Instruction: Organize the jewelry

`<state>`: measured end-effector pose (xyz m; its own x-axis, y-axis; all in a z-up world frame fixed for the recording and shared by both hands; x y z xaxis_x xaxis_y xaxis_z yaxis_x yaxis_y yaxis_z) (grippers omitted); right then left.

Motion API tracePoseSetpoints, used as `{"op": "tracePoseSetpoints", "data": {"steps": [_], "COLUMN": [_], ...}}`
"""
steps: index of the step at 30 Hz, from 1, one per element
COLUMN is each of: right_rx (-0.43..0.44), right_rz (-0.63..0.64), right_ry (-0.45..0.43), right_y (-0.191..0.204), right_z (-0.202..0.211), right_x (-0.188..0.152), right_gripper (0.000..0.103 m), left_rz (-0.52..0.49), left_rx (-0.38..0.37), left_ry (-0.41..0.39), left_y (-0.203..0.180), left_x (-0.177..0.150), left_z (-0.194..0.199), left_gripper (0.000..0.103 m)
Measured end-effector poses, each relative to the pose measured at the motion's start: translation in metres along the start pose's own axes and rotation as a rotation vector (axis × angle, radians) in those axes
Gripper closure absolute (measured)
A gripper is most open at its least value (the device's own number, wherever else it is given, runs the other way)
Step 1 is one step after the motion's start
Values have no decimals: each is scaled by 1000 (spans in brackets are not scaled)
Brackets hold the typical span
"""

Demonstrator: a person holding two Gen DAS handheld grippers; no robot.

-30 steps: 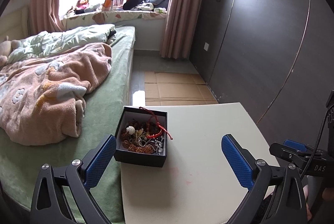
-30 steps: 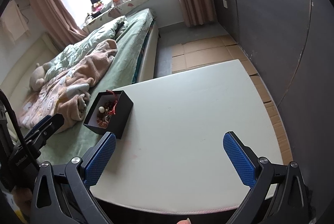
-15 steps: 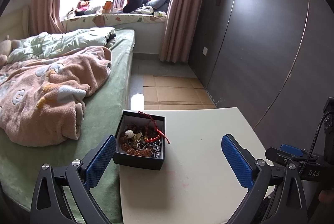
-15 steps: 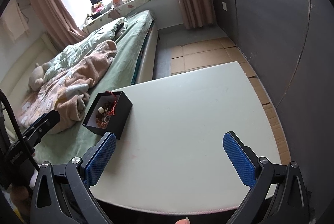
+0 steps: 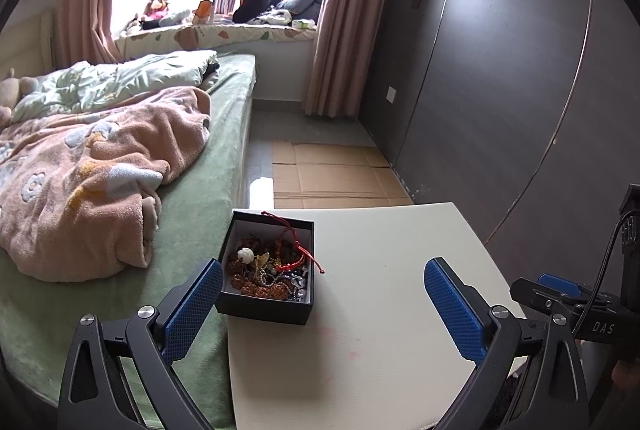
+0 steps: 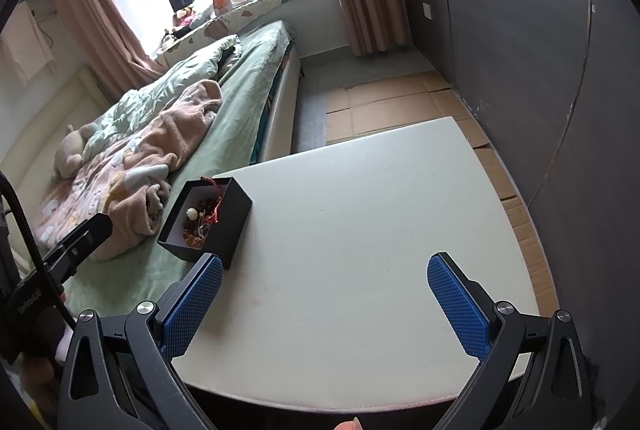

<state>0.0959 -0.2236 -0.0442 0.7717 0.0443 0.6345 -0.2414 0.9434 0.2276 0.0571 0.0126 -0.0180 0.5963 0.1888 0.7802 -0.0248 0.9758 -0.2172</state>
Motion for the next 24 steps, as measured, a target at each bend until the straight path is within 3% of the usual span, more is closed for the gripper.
{"op": "tracePoseSetpoints", "data": {"steps": [24], "right_rx": [-1], "right_rz": [-36], "right_ry": [1], "right_y": [-10], "right_z": [4], "right_x": [1], "right_gripper": [0], "left_rz": [-47], "left_rx": [-14], "left_ry": [-6], "left_y": [-16], "left_x": [-4], "left_z": [-1], "left_gripper": [2]}}
Point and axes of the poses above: each gripper's, at about its wrist camera, not at the fingertips, and z roughly against the way its jaws point, y to its left, x to its top, the point moved 6 cm from there along -z, roughly the way its jaws point, and after that the axes turned 5 degrees about -x, right-handed, at the moved point
